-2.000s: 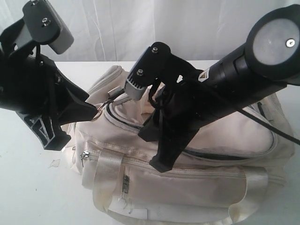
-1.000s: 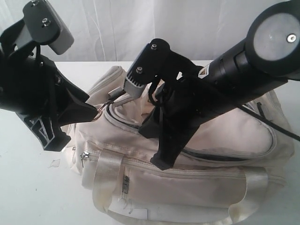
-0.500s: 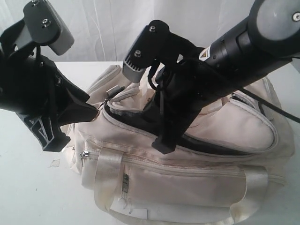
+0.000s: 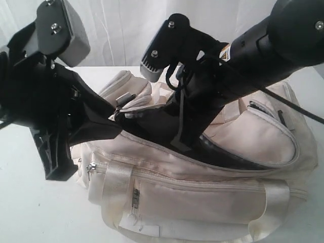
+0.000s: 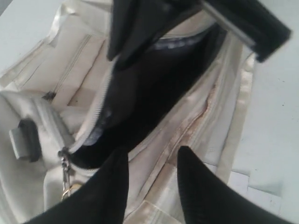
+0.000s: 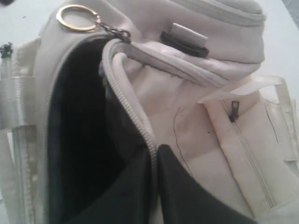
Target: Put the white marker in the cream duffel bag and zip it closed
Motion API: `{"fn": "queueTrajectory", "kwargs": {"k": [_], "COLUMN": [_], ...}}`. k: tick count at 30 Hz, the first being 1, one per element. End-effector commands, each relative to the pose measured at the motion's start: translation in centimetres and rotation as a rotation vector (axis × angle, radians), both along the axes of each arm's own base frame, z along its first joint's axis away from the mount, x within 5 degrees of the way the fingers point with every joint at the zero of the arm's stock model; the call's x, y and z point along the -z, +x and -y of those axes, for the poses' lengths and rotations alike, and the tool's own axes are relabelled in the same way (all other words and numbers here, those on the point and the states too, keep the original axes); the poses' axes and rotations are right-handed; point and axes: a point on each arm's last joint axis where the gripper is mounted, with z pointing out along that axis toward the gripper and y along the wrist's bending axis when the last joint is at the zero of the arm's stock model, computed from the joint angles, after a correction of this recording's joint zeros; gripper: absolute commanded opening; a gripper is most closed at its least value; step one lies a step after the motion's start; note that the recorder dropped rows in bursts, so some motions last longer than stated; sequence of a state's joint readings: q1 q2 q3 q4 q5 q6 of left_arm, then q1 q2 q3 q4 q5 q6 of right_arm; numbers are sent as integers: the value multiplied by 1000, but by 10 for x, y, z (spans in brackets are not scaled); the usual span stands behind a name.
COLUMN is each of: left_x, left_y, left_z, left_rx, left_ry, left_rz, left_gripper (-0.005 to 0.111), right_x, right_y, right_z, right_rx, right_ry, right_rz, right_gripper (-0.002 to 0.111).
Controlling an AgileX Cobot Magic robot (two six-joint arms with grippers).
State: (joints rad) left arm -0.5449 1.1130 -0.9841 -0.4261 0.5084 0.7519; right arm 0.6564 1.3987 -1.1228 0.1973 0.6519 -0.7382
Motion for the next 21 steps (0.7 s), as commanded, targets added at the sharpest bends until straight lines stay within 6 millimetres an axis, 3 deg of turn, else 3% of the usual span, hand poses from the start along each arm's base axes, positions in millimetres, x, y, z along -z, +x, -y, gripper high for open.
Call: {"fn": "queueTrajectory", "kwargs": {"k": [1, 4, 8, 13, 21], "left_x": [7, 21, 24, 34, 50], "left_y": [-6, 2, 13, 20, 33], "left_z": [11, 23, 28, 34, 41], "left_rx": [128, 208, 231, 314, 310], "left_ry": [60, 125, 159, 231, 258], "left_rz": [30, 59, 161, 235, 213], "left_gripper": [41, 48, 56, 57, 57], "right_x": [-7, -9, -11, -12, -11], "right_y": [10, 15, 16, 16, 17], "right_z": [13, 20, 20, 19, 20], "right_rx": [63, 87, 87, 68, 69], "right_ry": [15, 18, 22, 10, 9], "right_rz": [41, 40, 46, 62, 61], "right_gripper": [5, 5, 5, 5, 5]}}
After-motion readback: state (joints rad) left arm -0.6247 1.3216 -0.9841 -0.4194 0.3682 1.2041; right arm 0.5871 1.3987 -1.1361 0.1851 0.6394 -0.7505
